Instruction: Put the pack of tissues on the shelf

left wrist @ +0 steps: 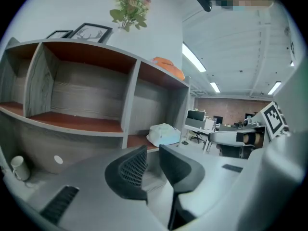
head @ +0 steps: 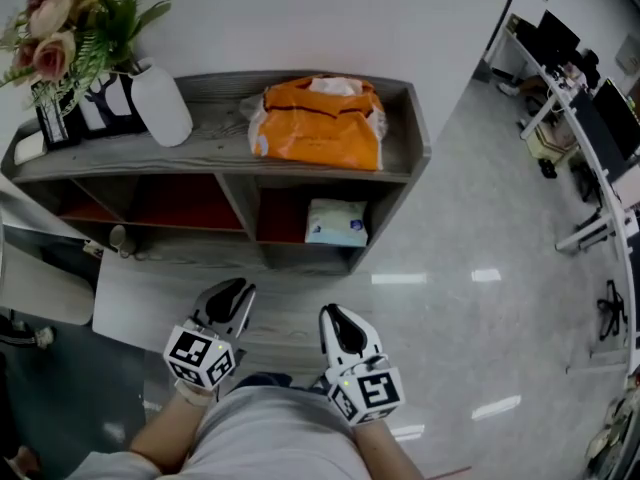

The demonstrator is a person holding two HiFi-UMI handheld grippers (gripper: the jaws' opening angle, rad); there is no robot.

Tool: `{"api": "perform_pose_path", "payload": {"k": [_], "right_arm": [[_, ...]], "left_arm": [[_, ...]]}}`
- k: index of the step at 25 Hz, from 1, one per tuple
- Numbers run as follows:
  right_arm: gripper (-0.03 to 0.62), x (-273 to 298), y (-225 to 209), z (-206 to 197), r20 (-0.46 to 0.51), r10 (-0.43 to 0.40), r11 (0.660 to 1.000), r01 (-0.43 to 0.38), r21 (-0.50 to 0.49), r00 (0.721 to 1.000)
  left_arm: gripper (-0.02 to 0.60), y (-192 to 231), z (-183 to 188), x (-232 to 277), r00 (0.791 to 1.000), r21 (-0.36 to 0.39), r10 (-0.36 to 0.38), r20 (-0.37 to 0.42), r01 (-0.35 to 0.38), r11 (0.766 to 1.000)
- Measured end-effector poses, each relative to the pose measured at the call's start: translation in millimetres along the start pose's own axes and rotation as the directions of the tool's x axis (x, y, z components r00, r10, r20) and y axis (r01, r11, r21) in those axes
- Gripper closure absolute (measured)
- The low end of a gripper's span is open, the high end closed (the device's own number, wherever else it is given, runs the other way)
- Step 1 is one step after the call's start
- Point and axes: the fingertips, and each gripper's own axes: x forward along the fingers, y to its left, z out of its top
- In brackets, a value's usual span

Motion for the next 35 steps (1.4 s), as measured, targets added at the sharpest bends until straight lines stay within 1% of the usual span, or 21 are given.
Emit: {"api": "perform_pose_path", "payload": {"k": [4, 9, 13, 20, 25, 35], "right_arm": [[0.554, 12, 15, -4, -0.015, 0.05, 0.999, -0.05, -0.008, 0.999], [0.554, 24, 31, -8, -0.033, 0.102, 0.994, -0.103, -0.02, 0.994], [0.554, 28, 38, -10, -0.049, 0.125, 0.992, -0.126, -0.029, 0.991], [0.554, 28, 38, -12, -0.059, 0.134, 0.99, -0.136, -0.037, 0.989], [0.555, 28, 35, -14, -0.073, 0.121, 0.991, -0.125, -0.054, 0.99], [0.555, 25, 28, -13, -0.067, 0.108, 0.993, -0.111, -0.045, 0.992]], "left_arm": [[0.506, 10, -6, -18, 0.999, -0.029, 0.033, 0.008, -0.033, 0.999], [0.525, 13, -9, -33, 0.999, -0.051, 0.031, 0.017, -0.03, 0.998], [0.541, 14, -9, -38, 0.999, -0.07, 0.026, 0.025, -0.025, 0.997], [0.554, 9, -10, -35, 1.0, -0.081, -0.01, 0.023, 0.011, 0.997], [0.555, 8, -10, -32, 1.0, -0.082, -0.013, 0.024, 0.015, 0.996], [0.555, 3, -11, -26, 0.999, -0.085, -0.031, 0.013, 0.032, 0.996]]}}
